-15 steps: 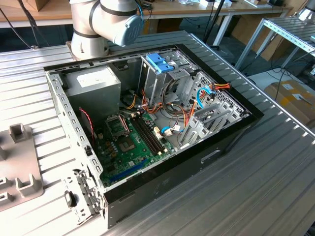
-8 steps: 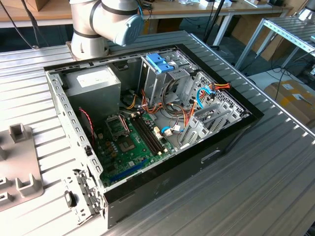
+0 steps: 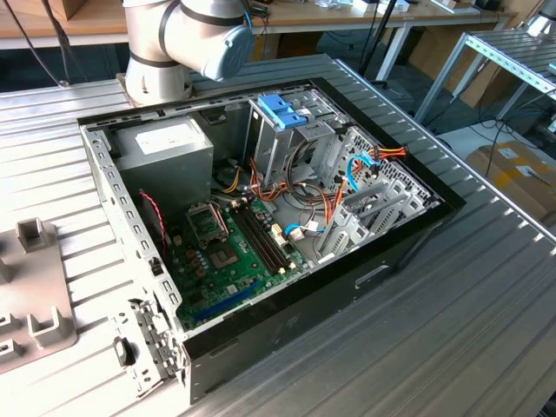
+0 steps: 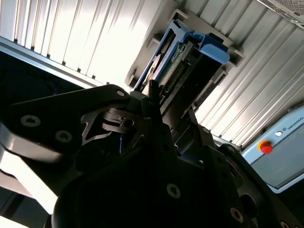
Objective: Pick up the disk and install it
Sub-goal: 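Pick up the disk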
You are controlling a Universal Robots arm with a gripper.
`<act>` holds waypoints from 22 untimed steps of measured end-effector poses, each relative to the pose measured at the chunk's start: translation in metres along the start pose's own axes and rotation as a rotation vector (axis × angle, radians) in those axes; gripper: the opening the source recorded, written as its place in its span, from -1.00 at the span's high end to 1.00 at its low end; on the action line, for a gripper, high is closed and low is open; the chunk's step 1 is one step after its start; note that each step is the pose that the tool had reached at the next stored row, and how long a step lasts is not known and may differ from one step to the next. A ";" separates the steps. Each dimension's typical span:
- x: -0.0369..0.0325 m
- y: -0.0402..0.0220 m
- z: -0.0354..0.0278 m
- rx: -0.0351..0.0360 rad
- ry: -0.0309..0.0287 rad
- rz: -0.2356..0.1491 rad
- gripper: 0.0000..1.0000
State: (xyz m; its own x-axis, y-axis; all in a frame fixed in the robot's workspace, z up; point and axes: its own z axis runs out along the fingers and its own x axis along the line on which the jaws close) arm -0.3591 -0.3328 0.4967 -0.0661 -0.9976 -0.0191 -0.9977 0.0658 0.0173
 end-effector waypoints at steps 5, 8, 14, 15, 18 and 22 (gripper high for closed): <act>-0.0013 -0.0195 -0.0003 0.0001 0.0000 0.000 0.30; -0.0018 -0.0273 -0.0005 0.0000 0.0000 0.000 0.30; -0.0028 -0.0426 -0.0007 0.0001 -0.0001 0.000 0.30; -0.0030 -0.0450 -0.0007 0.0001 0.0000 0.000 0.30; -0.0035 -0.0521 -0.0009 0.0000 0.0000 0.000 0.30; -0.0041 -0.0617 -0.0010 0.0000 0.0000 0.000 0.30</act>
State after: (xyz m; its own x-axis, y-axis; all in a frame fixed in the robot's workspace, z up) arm -0.2972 -0.3328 0.4967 -0.0660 -0.9976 -0.0192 -0.9977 0.0657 0.0173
